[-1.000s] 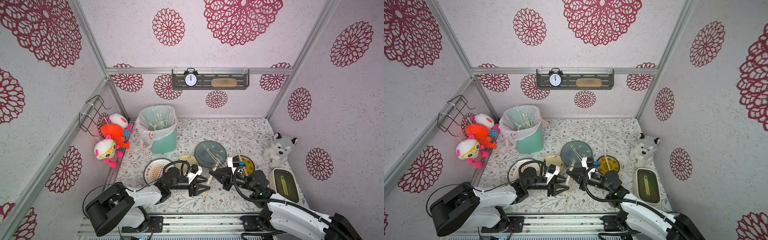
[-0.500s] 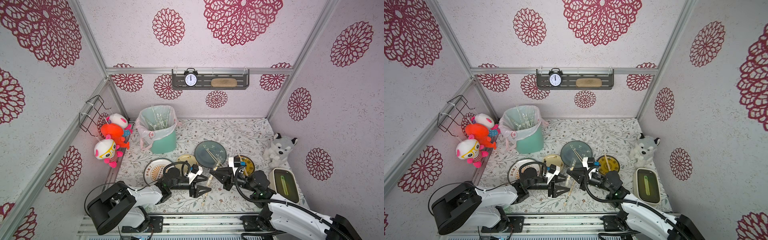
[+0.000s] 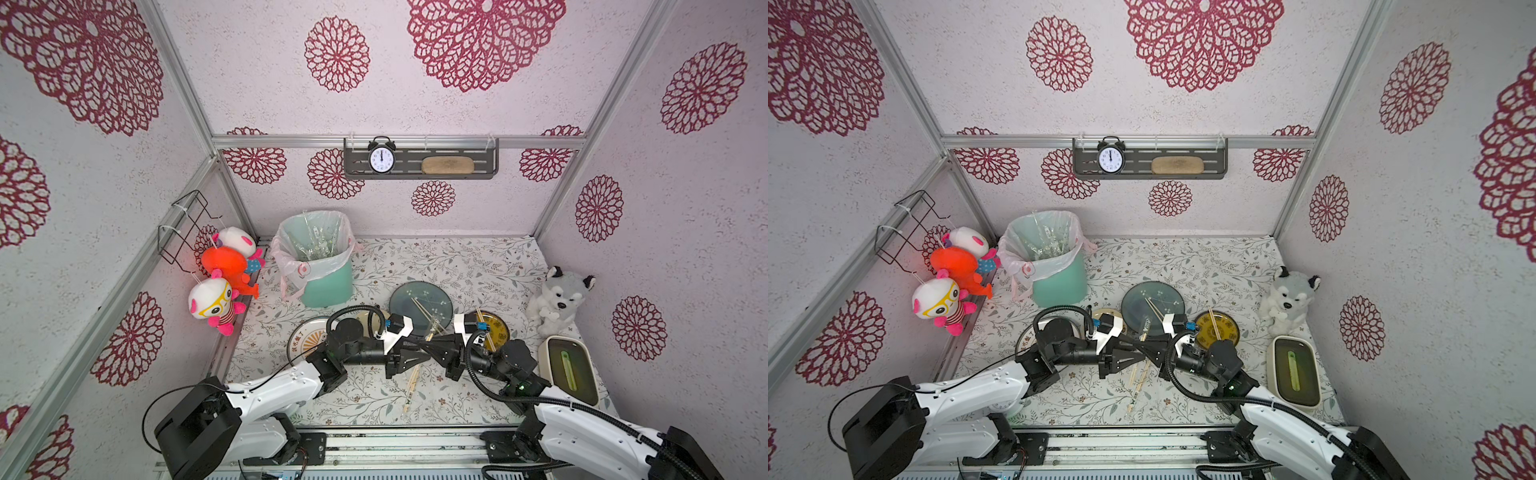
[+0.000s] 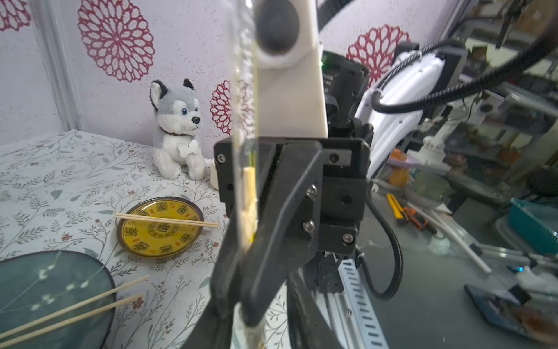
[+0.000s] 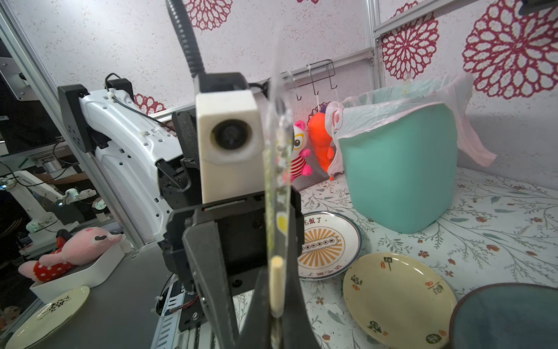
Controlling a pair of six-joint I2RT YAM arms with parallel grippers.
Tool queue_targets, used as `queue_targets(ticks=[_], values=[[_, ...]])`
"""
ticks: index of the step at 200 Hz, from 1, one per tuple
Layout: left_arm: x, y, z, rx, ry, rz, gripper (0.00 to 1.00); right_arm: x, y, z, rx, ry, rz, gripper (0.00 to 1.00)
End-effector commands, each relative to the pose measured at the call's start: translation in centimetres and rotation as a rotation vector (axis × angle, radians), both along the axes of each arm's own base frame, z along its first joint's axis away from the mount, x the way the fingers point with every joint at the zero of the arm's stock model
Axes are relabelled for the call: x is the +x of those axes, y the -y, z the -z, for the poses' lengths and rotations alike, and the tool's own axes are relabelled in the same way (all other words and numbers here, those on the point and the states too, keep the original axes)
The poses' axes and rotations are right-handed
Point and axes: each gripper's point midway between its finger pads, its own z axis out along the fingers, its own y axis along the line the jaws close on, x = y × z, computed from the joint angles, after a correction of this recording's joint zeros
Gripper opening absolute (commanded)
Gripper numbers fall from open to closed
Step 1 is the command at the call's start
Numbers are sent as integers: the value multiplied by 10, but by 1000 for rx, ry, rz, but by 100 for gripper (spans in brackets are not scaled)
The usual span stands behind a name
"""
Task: Remove the packaging of disposable chopsticks
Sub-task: Remove the packet bag from the disposable chopsticks.
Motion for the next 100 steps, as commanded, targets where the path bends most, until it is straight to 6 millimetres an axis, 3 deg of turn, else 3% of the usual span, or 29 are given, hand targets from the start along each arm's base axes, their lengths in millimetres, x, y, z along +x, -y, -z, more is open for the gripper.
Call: queue_targets(ticks=[1,24,42,45,57,69,77,100], values=[[5,1,10,31,-21,-9,19,-13,0,-19,42,61,-47,0],[5,2,6,23,-21,-4,0,-12,0,-18,40,59,-41,0],[5,1,-1,11,-13,-9,0,-11,-1,-17,33,54,-41,0],[5,0,-2,9,-11,-15,0,-11,-1,-16,31,54,-40,6],[9,-4,-9,-4,7,-48,0,-9,-1,-13,15,43,-30,49],[17,-12,-14,-16,18,-106,0,-5,2,-8,-4,31,5,73],[25,-20,-20,-29,14,-157,0,-4,5,-2,-21,22,26,83],[40,-46,-32,-78,-15,-250,0,-5,19,15,-30,8,83,95]])
